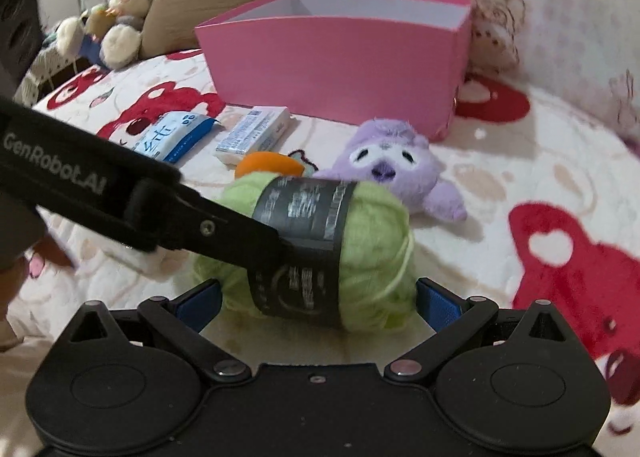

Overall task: Organize objects
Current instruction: 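Move the left tool to the green yarn ball and close on it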

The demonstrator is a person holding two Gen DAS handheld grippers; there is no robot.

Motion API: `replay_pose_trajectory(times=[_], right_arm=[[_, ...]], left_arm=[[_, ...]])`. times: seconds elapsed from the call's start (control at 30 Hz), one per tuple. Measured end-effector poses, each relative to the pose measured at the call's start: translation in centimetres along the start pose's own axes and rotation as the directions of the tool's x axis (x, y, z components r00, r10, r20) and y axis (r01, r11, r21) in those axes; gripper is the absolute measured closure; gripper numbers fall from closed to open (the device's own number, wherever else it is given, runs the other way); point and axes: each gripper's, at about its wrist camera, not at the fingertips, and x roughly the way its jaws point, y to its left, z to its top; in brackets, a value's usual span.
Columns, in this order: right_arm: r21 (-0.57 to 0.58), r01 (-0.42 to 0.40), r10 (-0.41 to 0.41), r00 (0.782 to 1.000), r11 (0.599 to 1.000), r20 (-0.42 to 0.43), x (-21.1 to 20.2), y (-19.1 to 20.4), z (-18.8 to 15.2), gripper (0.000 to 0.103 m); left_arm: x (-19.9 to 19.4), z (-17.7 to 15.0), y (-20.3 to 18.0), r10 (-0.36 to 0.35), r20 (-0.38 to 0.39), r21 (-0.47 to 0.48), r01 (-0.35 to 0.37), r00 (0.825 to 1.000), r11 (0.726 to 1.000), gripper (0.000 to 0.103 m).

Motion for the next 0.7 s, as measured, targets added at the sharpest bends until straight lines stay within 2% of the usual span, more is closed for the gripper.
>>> replay_pose_trajectory(times=[0.13, 0.17, 0.33, 0.5, 0.57, 0.7], right_arm=[[0.031, 0.012, -0.013, 1.0, 0.999, 0.013, 0.3, 0.0, -0.2, 0.011], [0.034, 0.013, -0.014, 1.0, 0.999, 0.02, 0.3, 0.0, -0.2, 0.012], [-0.029, 0.062, -0.061, 0.998, 0.998, 0.019, 0.7, 0.1, 0.0, 0.012], [-0.085, 0.082, -0.082, 0.997, 0.993, 0.007, 0.9, 0.3, 0.6, 0.005], [-0.112, 0.08, -0.08, 0.997, 0.99, 0.004, 1.2, 0.8, 1.2, 0.004], [-0.123, 0.082, -0.084, 0.996, 0.989, -0.007, 1.8, 1.3, 1.3, 0.003]], left_arm=[[0.4, -0.2, 0.2, -0.054, -0.006, 0.003, 0.054, 0.999, 0.999, 0.042], [0.6, -0.3, 0.0, -0.066, -0.006, 0.003, 0.066, 0.998, 0.998, 0.043], [0.3, -0.4, -1.1, -0.013, 0.035, 0.077, 0.011, 0.999, 0.997, 0.042], [-0.9, 0.0, -1.4, 0.008, 0.095, 0.124, -0.02, 0.995, 0.992, 0.029], [-1.0, 0.5, -1.2, 0.007, 0.103, 0.101, -0.018, 0.995, 0.995, 0.019], [-0.6, 0.8, -0.7, -0.005, 0.101, 0.064, -0.002, 0.995, 0.998, 0.022]])
